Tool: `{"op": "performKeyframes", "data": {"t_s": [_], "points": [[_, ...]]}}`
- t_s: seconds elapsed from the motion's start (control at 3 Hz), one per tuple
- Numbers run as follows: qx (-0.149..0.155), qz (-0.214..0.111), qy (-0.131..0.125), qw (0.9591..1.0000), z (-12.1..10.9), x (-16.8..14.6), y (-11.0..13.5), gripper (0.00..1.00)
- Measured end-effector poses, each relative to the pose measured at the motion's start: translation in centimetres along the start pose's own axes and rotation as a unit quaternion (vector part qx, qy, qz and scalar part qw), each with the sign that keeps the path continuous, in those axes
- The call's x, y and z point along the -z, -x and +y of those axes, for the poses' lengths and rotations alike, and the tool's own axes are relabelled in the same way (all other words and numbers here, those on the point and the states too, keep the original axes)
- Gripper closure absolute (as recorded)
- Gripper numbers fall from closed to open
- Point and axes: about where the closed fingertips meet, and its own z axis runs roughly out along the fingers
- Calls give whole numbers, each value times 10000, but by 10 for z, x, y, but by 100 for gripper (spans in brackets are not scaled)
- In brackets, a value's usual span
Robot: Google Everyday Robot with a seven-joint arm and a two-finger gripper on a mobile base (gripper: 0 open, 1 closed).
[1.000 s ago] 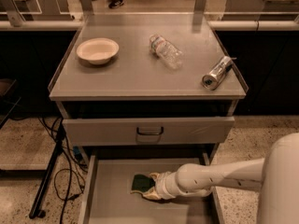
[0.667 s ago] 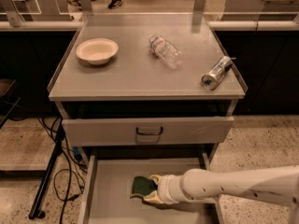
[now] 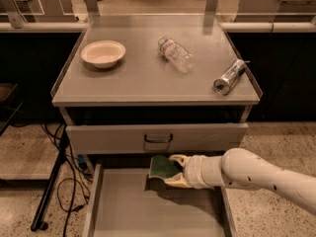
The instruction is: Pick sponge from middle drawer and place on counter
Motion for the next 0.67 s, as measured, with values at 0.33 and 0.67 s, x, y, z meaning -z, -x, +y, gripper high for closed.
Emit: {"op": "performKeyframes", "data": {"t_s": [0.33, 0.67], "points": [[25, 0, 21, 10000, -1, 2, 3, 100], [329, -114, 134, 9993, -18, 34, 39, 100]]}}
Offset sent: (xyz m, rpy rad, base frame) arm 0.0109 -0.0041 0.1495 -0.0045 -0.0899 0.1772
